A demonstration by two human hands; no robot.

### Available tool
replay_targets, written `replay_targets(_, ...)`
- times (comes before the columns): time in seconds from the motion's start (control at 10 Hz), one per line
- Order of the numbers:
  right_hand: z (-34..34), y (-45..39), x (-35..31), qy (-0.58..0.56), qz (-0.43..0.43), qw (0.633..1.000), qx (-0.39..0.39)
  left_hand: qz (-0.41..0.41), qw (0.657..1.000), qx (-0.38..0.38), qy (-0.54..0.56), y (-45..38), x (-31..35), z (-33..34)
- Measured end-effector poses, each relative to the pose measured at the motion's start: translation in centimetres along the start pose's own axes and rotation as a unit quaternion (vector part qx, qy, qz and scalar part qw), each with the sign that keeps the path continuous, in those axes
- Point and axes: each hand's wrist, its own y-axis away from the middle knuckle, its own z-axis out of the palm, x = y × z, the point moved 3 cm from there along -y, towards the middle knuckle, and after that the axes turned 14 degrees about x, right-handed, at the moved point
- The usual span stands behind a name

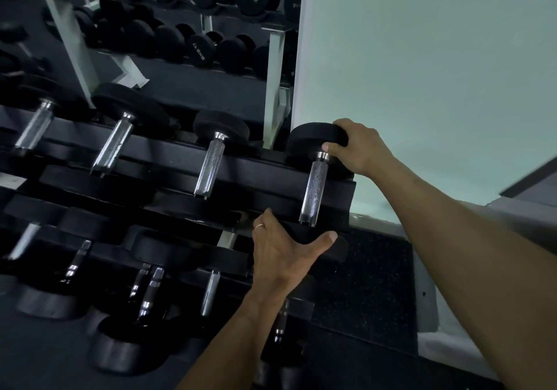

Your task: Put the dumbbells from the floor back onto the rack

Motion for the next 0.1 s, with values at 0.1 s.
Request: replay_targets(0.1, -0.80, 0.96, -0.67, 0.003, -0.008, 1.000, 0.005, 0.020, 0.999, -0.021, 0.016, -0.02, 0.07, -0.95)
